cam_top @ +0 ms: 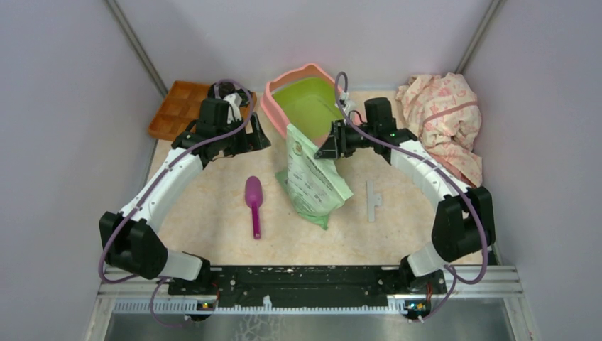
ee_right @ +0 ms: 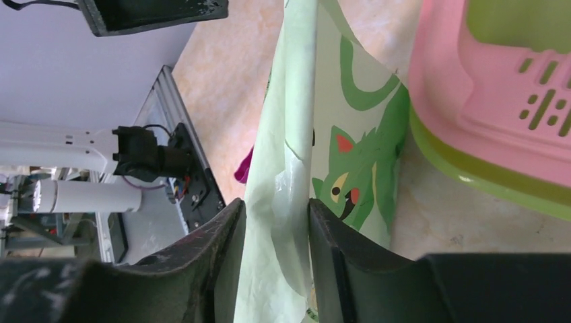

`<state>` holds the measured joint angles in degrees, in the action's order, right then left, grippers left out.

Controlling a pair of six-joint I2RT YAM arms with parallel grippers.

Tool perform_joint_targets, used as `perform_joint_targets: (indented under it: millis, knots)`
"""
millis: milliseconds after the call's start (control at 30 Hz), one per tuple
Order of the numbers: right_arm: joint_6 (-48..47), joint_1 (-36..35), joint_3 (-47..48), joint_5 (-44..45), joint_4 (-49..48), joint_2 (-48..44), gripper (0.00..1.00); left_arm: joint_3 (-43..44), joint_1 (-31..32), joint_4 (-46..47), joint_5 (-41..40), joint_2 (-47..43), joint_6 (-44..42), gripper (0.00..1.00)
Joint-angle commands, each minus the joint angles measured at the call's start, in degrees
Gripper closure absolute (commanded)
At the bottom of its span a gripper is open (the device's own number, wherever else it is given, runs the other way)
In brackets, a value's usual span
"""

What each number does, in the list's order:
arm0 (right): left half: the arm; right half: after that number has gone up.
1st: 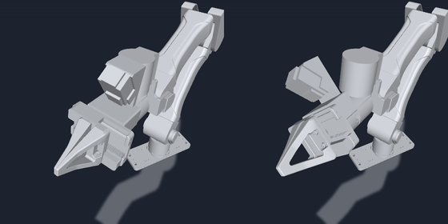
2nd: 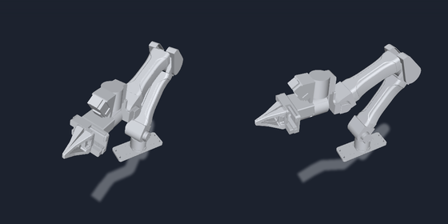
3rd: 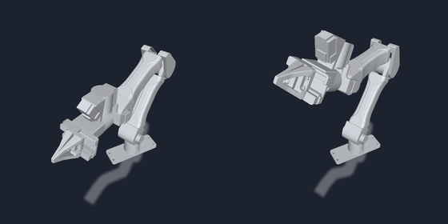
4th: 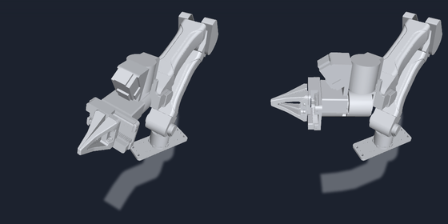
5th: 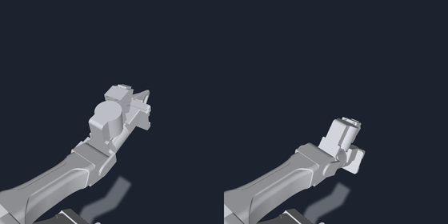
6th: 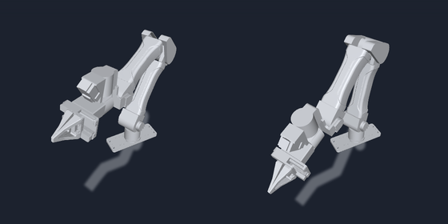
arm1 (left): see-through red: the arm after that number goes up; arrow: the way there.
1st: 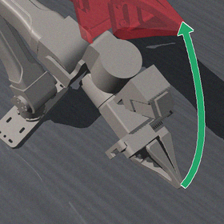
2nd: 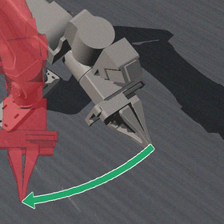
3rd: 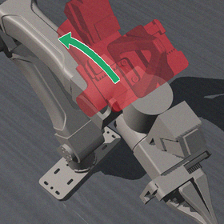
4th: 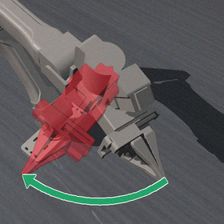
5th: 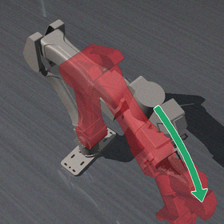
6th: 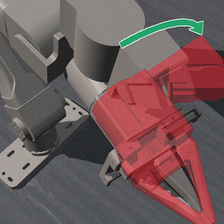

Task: Fill the litter box with clean litter
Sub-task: Open the cat litter bag at the center of the board.

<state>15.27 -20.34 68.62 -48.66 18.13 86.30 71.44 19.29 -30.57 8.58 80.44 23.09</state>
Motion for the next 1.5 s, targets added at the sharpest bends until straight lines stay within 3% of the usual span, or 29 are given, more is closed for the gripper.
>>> perform_joint_targets:
  millis: [0,300,567,867,1333,1367,1400,1433,1467]
  knots:
    - [1.6,0.2,0.6,-5.1,-3.8,-3.9,0.64,1.8,0.0,-0.8,1.4,-2.2,0.0,0.01]
    - [2.1,-3.1,4.2,-2.4,-1.0,-6.4,0.81,3.5,1.1,-1.4,3.8,-3.0,1.0,0.01]
    - [-7.8,-16.2,14.6,28.0,13.4,-6.1,0.95,7.6,7.8,-2.3,3.7,-3.4,3.9,0.01]
    - [-14.7,-30.8,14.5,50.5,11.3,-7.1,0.99,6.5,9.2,-0.2,6.6,-4.6,7.7,0.01]
    - [-18.2,-42.4,14.4,63.2,6.5,-4.1,1.00,1.0,14.5,2.7,7.9,-2.3,11.1,0.03]
    - [-18.5,-43.1,14.8,63.7,6.3,-3.6,1.00,0.8,14.7,2.7,7.9,-2.0,11.0,0.10]
    - [-18.7,-43.6,15.3,63.9,6.4,-3.2,1.00,0.7,14.8,2.8,8.0,-1.8,10.8,0.23]
    - [-18.6,-43.8,15.7,63.8,6.5,-2.8,1.00,0.7,14.8,2.8,7.9,-1.8,10.5,0.45]
    - [-18.6,-44.0,16.0,63.6,6.6,-2.7,1.00,0.7,14.8,2.7,7.6,-1.7,10.4,0.74]
